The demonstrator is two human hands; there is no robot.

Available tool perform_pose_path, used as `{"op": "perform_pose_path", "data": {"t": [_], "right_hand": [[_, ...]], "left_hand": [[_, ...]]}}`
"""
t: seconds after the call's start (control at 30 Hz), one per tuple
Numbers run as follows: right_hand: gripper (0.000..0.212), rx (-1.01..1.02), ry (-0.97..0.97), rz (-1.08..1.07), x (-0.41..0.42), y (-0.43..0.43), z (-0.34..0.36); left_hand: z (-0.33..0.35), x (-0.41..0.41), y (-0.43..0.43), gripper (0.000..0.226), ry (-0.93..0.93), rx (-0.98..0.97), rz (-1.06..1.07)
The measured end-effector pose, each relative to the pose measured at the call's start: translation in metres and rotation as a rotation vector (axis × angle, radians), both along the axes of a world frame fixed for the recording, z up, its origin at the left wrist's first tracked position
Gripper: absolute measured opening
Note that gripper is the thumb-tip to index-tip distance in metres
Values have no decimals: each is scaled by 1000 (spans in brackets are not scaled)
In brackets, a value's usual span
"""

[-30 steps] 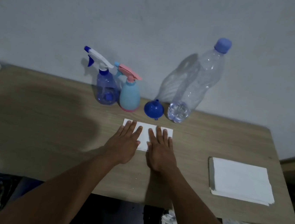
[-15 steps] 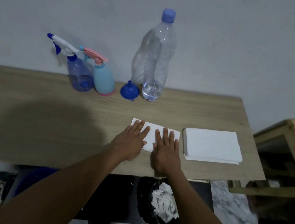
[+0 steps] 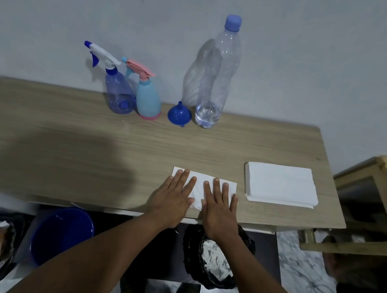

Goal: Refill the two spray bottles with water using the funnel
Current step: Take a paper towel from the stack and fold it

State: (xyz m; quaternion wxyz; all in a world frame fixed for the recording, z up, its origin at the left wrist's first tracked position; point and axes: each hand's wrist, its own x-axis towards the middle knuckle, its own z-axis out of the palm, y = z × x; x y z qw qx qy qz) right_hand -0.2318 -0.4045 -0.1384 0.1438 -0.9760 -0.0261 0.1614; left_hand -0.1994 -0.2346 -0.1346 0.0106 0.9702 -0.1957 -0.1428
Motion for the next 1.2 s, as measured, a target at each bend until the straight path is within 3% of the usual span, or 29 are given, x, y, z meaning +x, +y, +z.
{"op": "perform_pose_path", "data": {"t": [0.27,0.63,1.2], "right_hand": [[55,-37,-13,41,-12,27,-5],[56,-63,-72,85,-9,124,-13],[61,-50,-45,182,83,250,-8]], "left_hand": [[0,-16,30,69,-6,-13,5],[-9,-21,135,64,-53,-23,41],[-15,62,272,68,-62,-51,57]]}}
